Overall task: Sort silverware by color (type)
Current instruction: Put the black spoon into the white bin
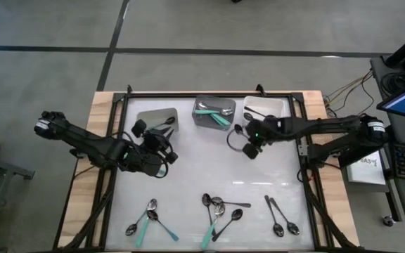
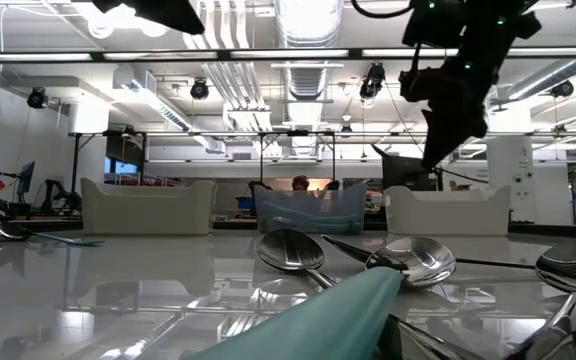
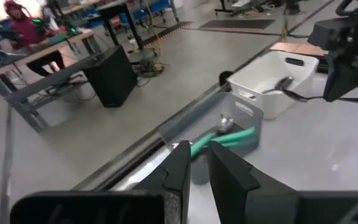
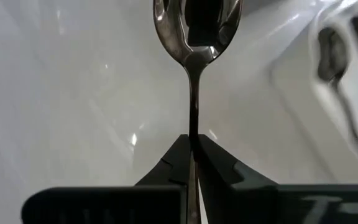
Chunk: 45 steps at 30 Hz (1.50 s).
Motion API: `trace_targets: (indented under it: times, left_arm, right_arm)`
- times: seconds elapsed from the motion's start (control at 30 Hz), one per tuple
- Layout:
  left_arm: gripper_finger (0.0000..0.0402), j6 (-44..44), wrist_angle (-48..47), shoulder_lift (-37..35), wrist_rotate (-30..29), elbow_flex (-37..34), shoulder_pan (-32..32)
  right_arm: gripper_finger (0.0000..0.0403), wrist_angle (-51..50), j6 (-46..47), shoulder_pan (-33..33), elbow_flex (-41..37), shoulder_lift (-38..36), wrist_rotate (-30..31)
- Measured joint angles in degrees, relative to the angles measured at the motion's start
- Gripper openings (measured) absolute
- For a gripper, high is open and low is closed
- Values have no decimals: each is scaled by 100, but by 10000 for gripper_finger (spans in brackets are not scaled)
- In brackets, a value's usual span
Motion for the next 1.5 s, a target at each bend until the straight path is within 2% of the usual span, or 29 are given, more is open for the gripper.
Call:
trace_targets:
  times: [0.17,0.33,0.5,0.67,0.83,1.07,1.37,1.43,1.5]
  left_arm:
    - [38,137,-349,-262,-523,0,9]
    - [38,827,-360,-497,-1420,0,9]
    - [38,888,-365,-750,-2124,0,19]
    - [38,888,-400,-1009,-2171,0,20]
    - [38,888,-422,-1163,-2171,0,20]
    - [38,874,-422,-1230,-2171,0,20]
    - [38,838,-422,-1237,-2162,0,20]
    - [38,821,-423,-1237,-2044,0,20]
    - [38,769,-426,-1237,-1768,0,19]
  right_arm:
    - [9,-18,-626,-588,329,73,5]
    - [9,-12,-1354,-1127,791,203,-9]
    - [9,-260,-1889,-1749,1044,330,-9]
    - [9,-475,-2413,-2313,1036,612,7]
    - [9,-606,-2888,-2611,1023,1029,39]
    - [18,-1275,-2841,-2845,1023,1398,150]
    - [79,-2094,-2382,-2837,1140,1025,95]
    - [90,-2342,-2155,-2797,1221,855,-90]
    - [97,-2487,-1972,-2708,1248,627,-522]
